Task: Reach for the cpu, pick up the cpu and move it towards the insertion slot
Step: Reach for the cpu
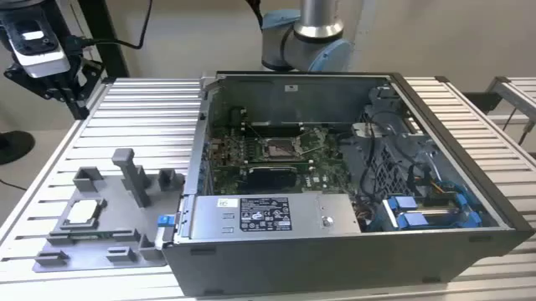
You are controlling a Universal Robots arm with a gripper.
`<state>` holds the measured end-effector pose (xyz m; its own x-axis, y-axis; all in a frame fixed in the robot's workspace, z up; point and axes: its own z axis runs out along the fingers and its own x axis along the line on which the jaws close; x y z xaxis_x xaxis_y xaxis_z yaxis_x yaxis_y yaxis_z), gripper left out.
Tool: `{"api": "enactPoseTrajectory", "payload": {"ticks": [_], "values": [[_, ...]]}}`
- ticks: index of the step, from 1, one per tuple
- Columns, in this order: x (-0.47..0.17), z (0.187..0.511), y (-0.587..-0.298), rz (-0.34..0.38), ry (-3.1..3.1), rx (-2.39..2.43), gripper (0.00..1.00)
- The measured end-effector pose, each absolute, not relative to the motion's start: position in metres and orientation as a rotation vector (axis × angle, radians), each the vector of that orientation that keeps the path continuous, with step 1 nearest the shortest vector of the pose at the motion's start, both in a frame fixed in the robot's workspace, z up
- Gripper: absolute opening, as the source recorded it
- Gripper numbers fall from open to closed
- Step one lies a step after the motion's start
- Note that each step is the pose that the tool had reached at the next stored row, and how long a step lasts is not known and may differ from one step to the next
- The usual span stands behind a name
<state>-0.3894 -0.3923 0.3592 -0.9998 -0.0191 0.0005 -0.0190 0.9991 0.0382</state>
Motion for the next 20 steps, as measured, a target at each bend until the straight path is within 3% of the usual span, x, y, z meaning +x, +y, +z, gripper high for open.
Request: {"api": "enactPoseTrajectory", "payload": {"ticks": [20], "values": [[-0.3988, 0.3592, -0.3957, -0.060, -3.141, 0.030, 0.00]]}}
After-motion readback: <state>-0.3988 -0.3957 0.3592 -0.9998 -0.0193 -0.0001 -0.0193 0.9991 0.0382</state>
